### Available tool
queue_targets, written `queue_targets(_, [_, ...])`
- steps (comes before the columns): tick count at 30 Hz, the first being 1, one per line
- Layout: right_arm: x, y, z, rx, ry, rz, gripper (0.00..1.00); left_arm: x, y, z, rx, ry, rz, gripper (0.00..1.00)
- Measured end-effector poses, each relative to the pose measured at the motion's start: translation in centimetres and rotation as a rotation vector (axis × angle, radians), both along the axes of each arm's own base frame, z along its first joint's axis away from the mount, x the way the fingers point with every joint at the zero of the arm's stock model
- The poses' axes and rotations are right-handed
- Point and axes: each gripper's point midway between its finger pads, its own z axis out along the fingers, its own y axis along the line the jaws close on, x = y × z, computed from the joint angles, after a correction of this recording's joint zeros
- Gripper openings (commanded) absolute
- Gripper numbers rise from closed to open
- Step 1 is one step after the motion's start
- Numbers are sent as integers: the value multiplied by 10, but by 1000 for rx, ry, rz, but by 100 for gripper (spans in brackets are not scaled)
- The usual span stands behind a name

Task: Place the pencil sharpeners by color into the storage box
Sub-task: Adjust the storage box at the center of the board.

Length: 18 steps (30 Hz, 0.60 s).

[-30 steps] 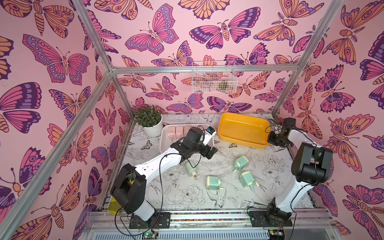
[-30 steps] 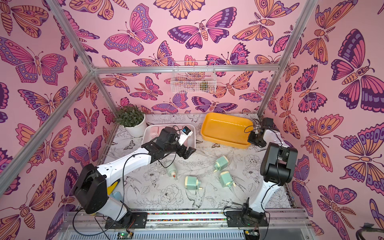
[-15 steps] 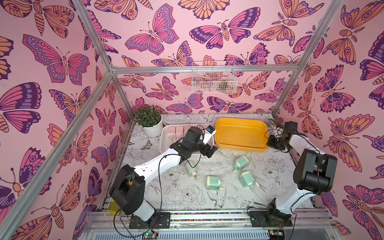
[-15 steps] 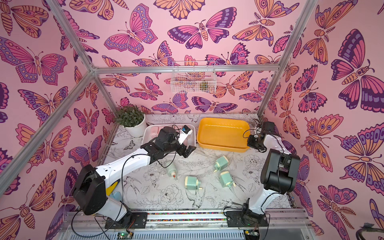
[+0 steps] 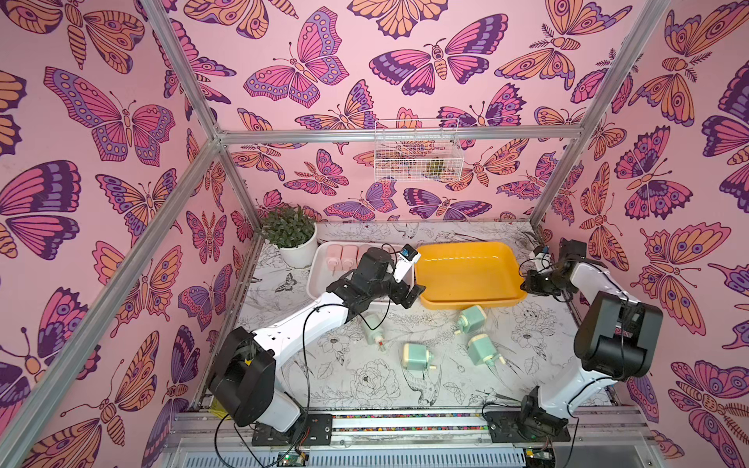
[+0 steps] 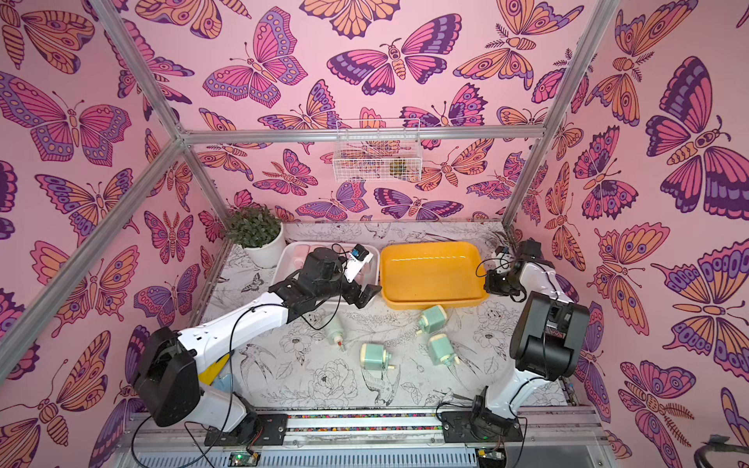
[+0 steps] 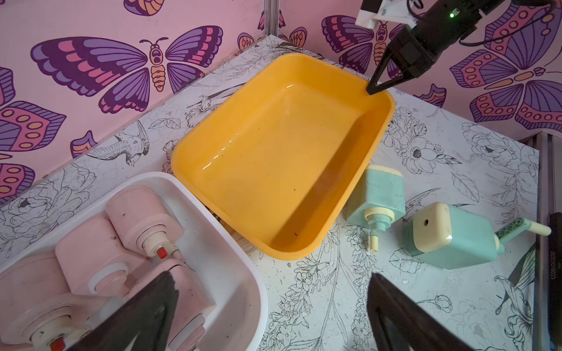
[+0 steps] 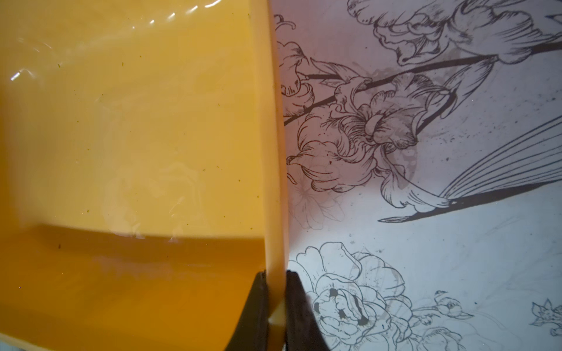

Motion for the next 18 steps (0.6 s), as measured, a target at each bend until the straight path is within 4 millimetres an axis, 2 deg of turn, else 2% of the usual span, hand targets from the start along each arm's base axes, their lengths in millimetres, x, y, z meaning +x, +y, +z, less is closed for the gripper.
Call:
queue_targets(5, [1, 1, 4, 18, -10, 8, 17, 6, 5, -1, 5, 3, 56, 100])
queue_targets(9, [2, 4, 5, 36, -17, 12, 24, 25, 31, -12, 32, 16, 233, 100])
queue_targets(12, [2, 7, 7, 55, -23, 19, 30, 44, 69, -27, 60, 65, 399, 100])
queue_targets(15, [2, 9, 8, 67, -28, 21, 35, 64, 117, -35, 56, 115, 593, 100])
queue_targets(18, [1, 10, 12, 70, -35, 9, 44, 72, 164, -43, 53, 153, 798, 100])
